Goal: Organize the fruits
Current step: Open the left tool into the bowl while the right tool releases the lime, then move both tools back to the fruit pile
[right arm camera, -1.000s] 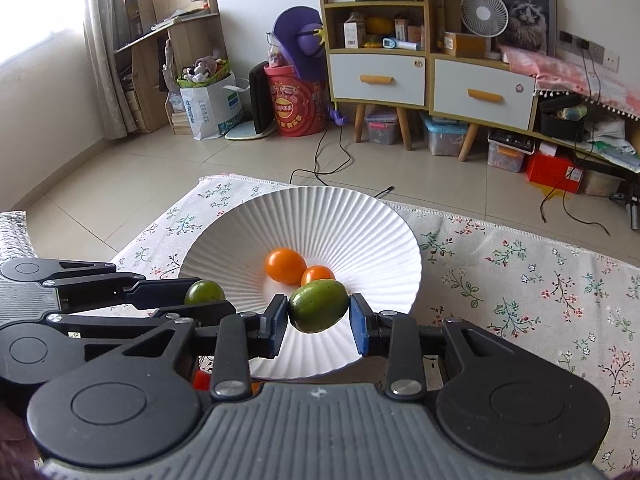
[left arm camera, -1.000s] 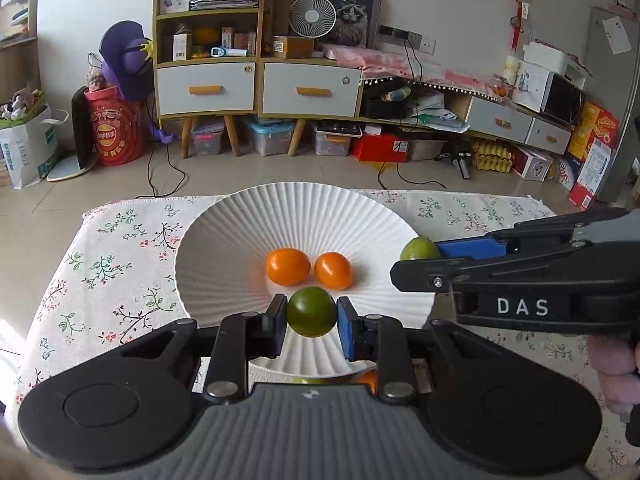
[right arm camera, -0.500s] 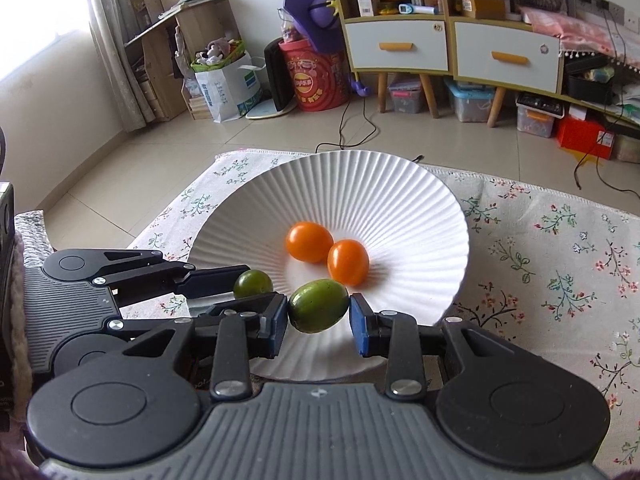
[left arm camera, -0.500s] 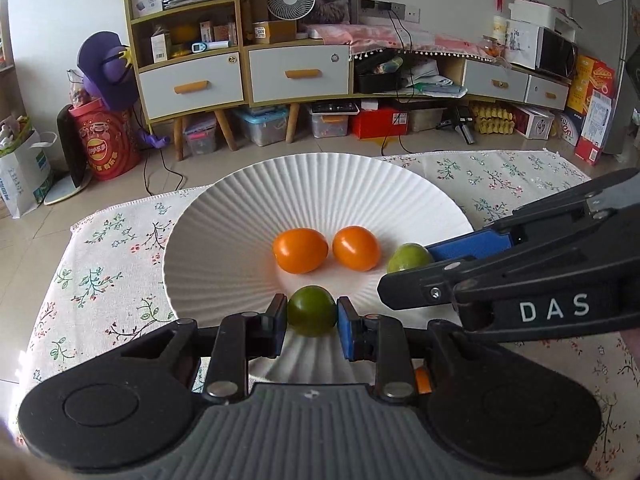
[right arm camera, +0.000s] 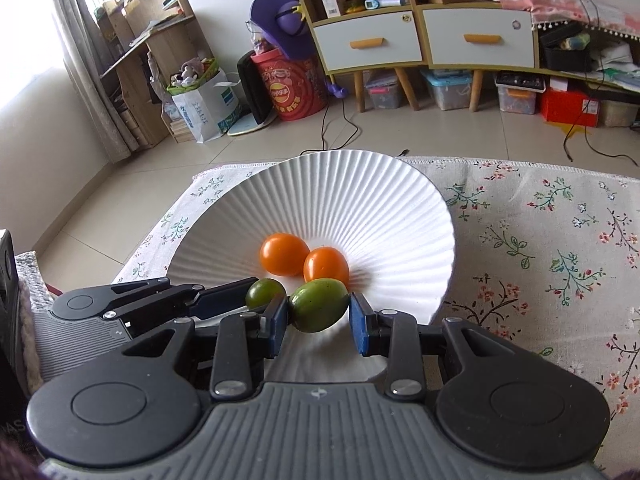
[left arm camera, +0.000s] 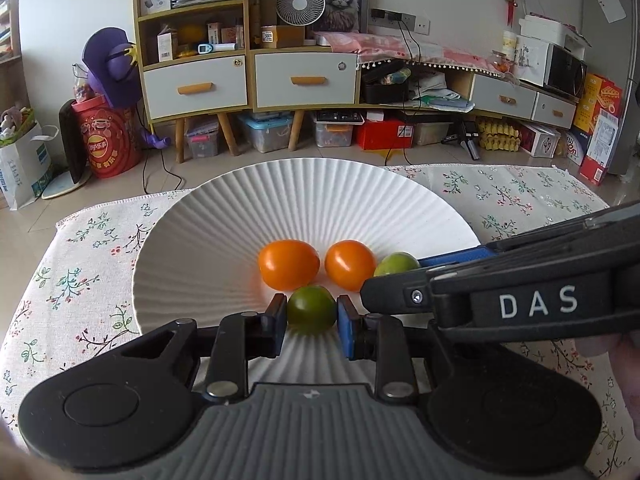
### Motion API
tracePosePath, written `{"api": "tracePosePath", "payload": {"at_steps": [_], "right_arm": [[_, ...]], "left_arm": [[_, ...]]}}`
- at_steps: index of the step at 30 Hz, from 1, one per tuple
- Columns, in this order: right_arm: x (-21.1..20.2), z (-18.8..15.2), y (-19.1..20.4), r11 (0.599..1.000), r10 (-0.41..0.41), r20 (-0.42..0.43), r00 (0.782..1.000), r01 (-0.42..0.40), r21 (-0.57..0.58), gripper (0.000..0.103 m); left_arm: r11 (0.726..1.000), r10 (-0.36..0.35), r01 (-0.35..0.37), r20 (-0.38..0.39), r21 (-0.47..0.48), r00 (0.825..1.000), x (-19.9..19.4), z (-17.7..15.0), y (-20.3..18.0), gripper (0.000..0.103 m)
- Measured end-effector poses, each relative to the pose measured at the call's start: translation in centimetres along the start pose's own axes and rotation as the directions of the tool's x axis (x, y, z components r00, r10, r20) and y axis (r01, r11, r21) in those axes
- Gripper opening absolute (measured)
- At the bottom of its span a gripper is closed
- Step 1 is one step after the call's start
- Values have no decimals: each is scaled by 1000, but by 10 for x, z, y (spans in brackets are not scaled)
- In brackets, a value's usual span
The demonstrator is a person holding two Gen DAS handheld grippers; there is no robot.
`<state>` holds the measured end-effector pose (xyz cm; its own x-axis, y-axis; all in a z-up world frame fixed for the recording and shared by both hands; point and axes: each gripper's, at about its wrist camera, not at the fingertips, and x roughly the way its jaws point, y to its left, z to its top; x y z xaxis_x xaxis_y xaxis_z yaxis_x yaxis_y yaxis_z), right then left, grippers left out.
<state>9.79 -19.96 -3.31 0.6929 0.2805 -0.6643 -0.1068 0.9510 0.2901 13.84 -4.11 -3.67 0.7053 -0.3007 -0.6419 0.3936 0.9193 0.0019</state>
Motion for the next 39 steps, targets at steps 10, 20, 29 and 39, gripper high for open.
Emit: {"api": "tracePosePath", "payload": {"at_steps": [10,20,29,39], "right_arm": [[-7,4,-7,998,-20,31,999,18,62,46],[-32,8,-6,995,-69,53,996,64,80,61],[-51,-1,4,993,-109,32,993,108,40,84],[-73,-37,28,989,-99,35,994,103,-111,97]], "left_arm": [[1000,10,-10,-2,-7,1000,-2,2,-1,35],[999,33,-32,-38,27,999,-25,5,-11,62],[998,58,-58,-79,8,995,-56,-7,-6,91],[998,60,-63,-87,-24,994,-89,-27,7,96]]}}
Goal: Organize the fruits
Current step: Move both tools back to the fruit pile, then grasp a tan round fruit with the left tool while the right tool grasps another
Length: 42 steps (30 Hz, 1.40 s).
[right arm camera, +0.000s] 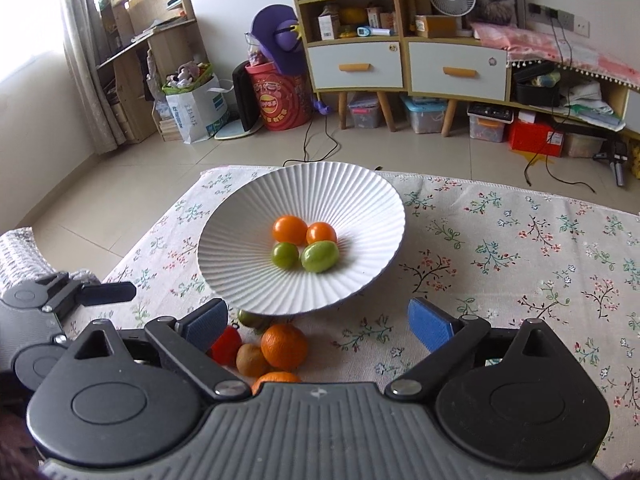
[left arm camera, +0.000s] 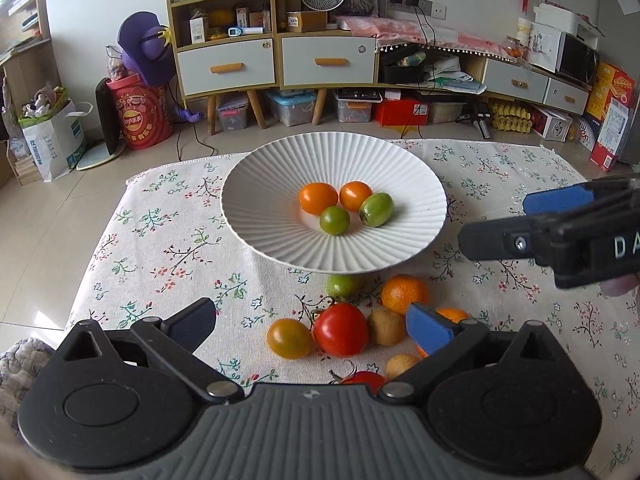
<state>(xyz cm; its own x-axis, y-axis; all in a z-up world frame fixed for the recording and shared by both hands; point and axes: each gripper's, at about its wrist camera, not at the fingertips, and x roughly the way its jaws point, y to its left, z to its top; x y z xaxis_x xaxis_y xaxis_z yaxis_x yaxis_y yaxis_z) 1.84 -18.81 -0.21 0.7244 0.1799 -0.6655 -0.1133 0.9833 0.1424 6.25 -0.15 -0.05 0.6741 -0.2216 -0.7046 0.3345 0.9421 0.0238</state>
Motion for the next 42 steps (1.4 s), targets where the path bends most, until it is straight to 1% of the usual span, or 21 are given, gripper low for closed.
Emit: {"api": "tracePosePath", "payload": {"at_steps": [4,9,19,22,25,28,31,33,34,36,37,39,41,42], "right_arm": [[-5,-15,9,999,8,-13,1000,-8,-36,97],[-9,-25,17,998,26,-18,1000,-27,-57,98],[-13,-47,28,994,23,23,999,-20,-111,99],[-5,-57,31,990,14,-6,1000,-15,-138,99],[1,-65,35,984,7,-30,1000,-12,-176,96],[4,-69,40,980,5,-43,999,-13,-199,89],[6,-70,43,976,7,-50,999,-18,-215,78],[8,-70,44,976,6,-63,998,-19,-218,66],[9,-70,44,976,6,-69,998,-21,-217,63],[10,-71,44,976,12,-86,996,-31,-216,53],[10,-71,44,976,16,-91,996,-35,-217,52],[10,-70,45,975,19,-95,995,-40,-220,47],[10,-69,45,973,28,-102,994,-50,-224,41],[9,-69,45,974,29,-103,994,-52,-223,40]], "left_arm": [[1000,-8,7,-6,-21,1000,-5,-11,10,96],[999,-15,14,-17,-43,1000,-12,-28,21,96],[999,-31,30,-9,-18,999,-22,-58,30,96],[999,-43,43,-8,0,999,-21,-68,32,96],[998,-54,54,-26,16,998,-16,-74,30,96],[997,-68,69,-38,32,997,-11,-78,25,96],[995,-84,87,-48,53,995,-7,-80,19,96],[993,-95,98,-50,62,994,-7,-81,15,95],[992,-104,107,-49,64,993,-7,-81,13,95],[989,-131,134,-48,66,990,-7,-80,11,88],[988,-138,141,-49,67,989,-7,-79,10,86],[985,-154,158,-57,64,986,-6,-78,9,75],[984,-162,165,-53,62,985,-7,-78,8,72],[983,-173,175,-51,54,984,-7,-77,8,68]]}}
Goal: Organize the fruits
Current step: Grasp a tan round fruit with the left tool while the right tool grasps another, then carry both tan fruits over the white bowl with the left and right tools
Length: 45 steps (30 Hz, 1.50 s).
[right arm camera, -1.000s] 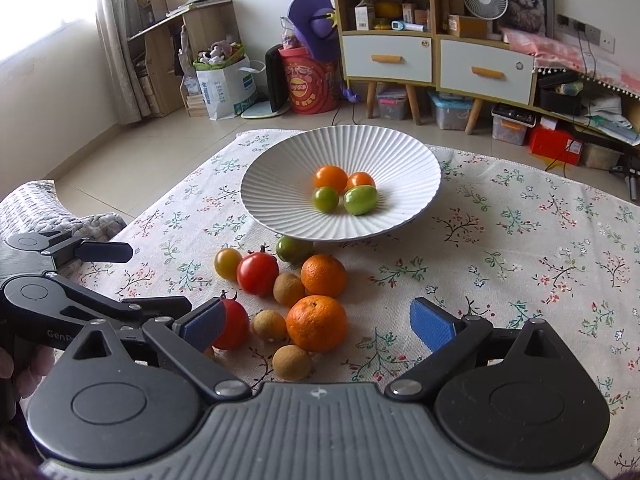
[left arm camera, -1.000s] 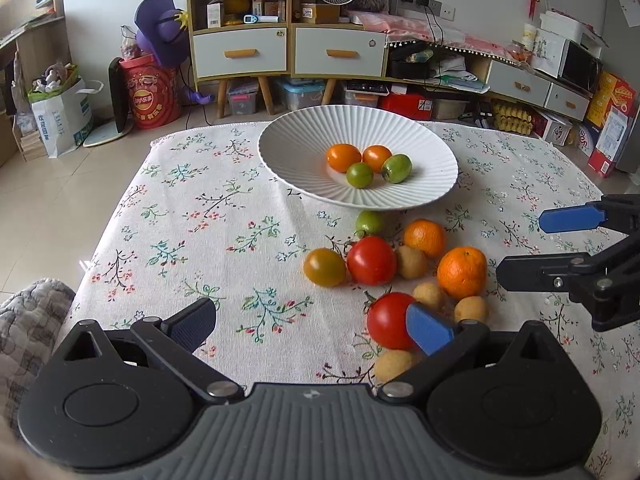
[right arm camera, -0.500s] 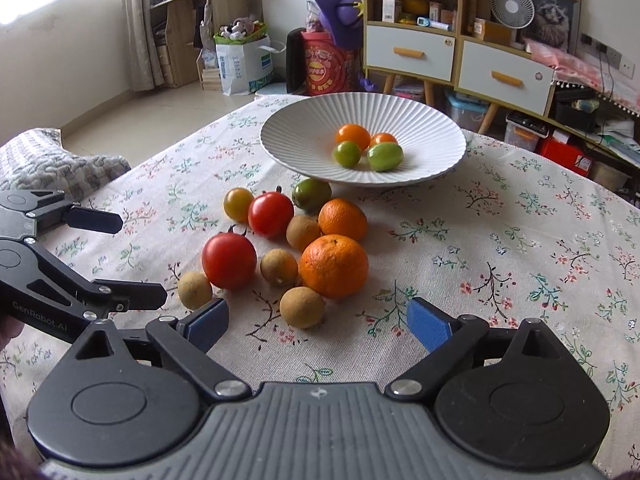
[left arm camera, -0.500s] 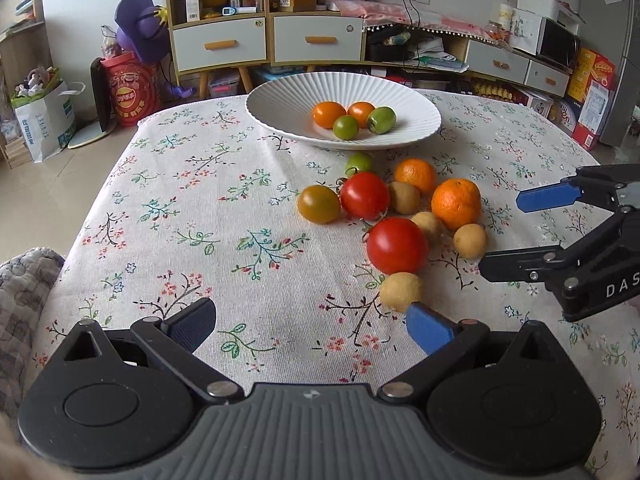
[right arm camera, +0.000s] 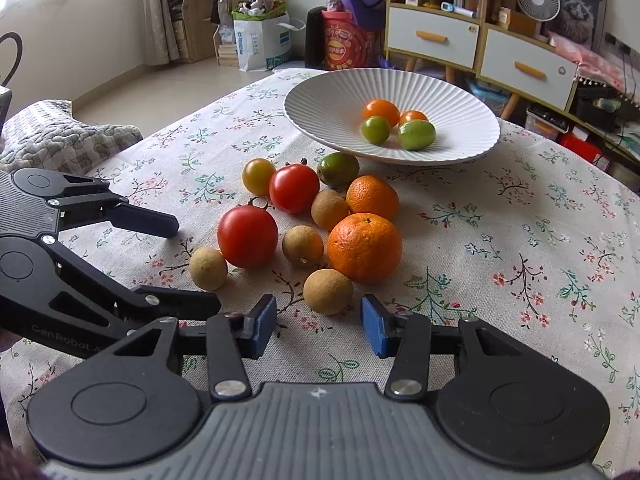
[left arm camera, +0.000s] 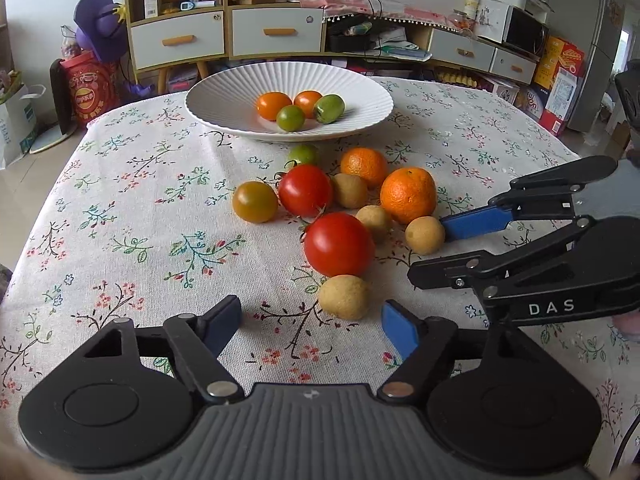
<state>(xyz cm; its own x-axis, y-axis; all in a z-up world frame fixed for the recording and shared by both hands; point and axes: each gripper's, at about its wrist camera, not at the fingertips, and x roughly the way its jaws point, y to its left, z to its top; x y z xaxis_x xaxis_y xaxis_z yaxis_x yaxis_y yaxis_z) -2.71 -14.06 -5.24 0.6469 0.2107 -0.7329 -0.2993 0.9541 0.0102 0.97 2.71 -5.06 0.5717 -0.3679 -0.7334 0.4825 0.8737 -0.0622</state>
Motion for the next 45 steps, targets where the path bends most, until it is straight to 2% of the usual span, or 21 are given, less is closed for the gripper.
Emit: {"api": "tracePosePath", "payload": {"at_steps": [6,7,10,12,23,33,45], "right_arm": [[3,5,-3,1000,-14,1,1000,14,24,36],[4,6,-4,999,-16,1,1000,16,30,35],[5,9,-6,999,-16,0,1000,16,46,29],[5,9,-7,999,-12,-3,1000,12,50,25],[-1,10,-8,997,21,-20,1000,-20,79,24],[-19,23,-5,994,64,30,997,-67,84,24],[-27,57,-23,992,2,129,992,-18,128,24]], "left_arm": [[999,-46,46,-7,-20,999,1,7,-3,41],[999,-46,45,-9,-14,999,1,7,-4,39],[999,-46,46,-14,-4,999,2,8,-6,30],[998,-56,56,-18,3,998,2,9,-7,20],[998,-58,58,-22,3,998,-4,13,-3,19],[997,-73,73,20,-8,997,-17,22,-2,19],[998,-56,59,107,-24,993,-19,54,0,19]]}}
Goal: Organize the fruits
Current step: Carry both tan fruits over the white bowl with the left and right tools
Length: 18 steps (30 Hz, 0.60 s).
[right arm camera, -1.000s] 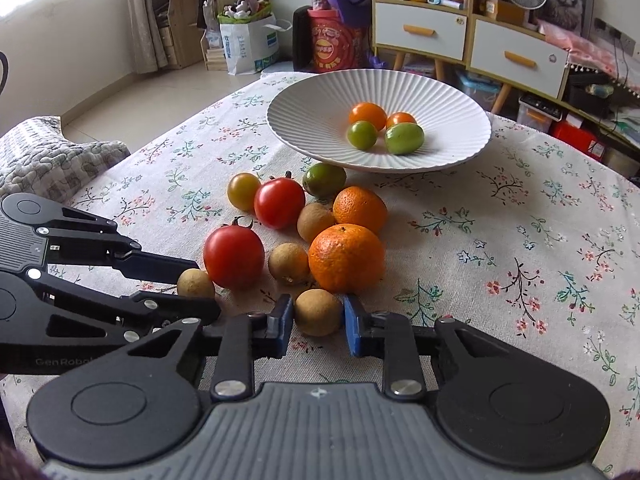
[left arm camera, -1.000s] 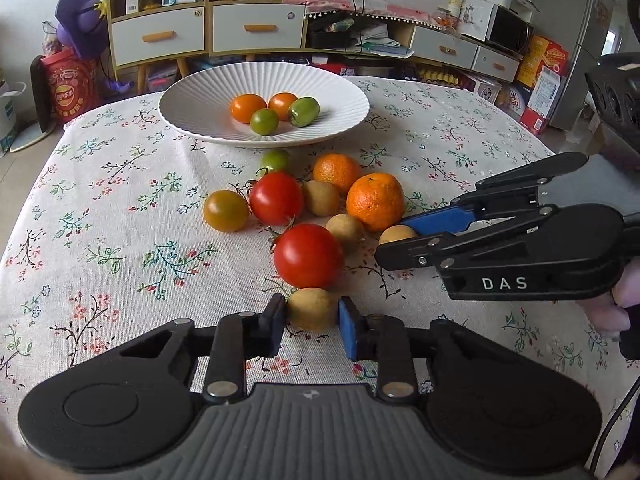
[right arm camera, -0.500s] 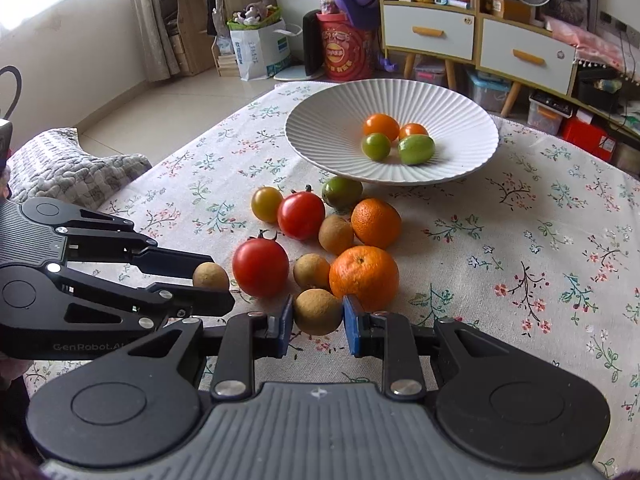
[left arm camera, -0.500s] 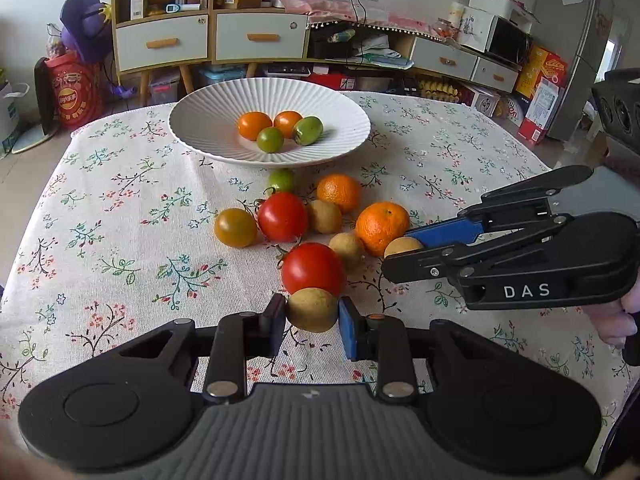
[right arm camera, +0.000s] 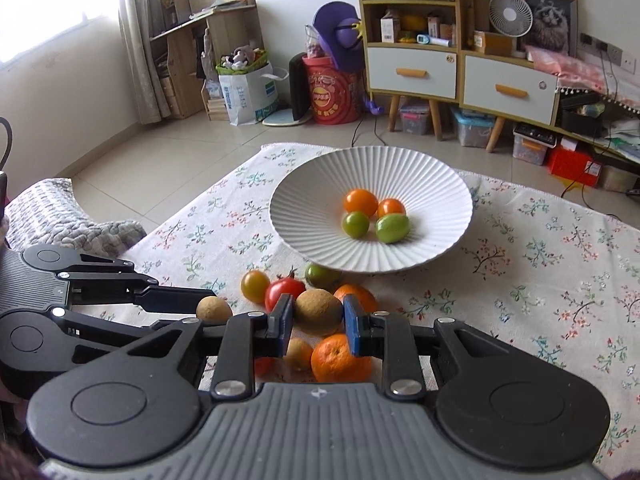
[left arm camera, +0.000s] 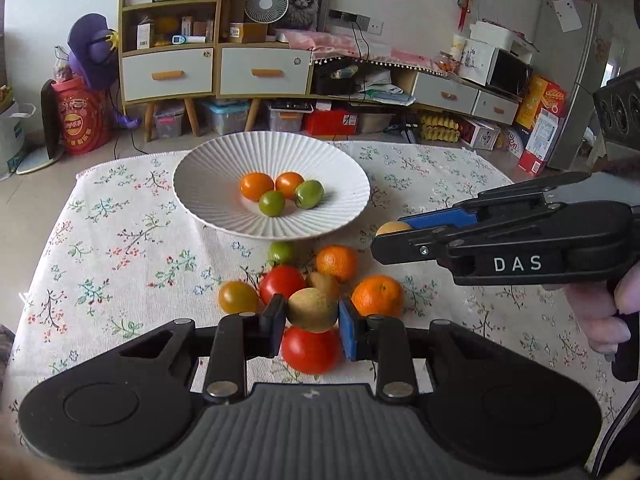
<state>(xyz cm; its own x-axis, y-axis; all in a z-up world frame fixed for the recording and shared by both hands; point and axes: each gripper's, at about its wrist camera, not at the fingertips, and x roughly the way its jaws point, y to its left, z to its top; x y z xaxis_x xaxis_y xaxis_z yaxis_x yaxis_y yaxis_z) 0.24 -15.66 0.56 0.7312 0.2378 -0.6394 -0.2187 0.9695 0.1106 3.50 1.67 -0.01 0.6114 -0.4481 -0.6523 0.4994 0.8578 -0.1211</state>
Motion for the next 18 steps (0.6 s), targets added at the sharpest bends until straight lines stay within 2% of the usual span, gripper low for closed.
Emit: {"api": "tracePosePath", "payload": {"at_steps": [9,14,18], "right_arm": [[15,26,-26,993,-69,30,997,66,101,24],[27,34,-35,980,-108,24,994,103,170,24],[39,38,-41,973,-129,7,992,126,192,24]], "left_arm": [[999,37,-35,52,-41,998,15,29,2,19],[994,51,-47,43,-95,998,30,36,4,19],[995,47,-45,23,-90,999,48,40,-2,19]]}}
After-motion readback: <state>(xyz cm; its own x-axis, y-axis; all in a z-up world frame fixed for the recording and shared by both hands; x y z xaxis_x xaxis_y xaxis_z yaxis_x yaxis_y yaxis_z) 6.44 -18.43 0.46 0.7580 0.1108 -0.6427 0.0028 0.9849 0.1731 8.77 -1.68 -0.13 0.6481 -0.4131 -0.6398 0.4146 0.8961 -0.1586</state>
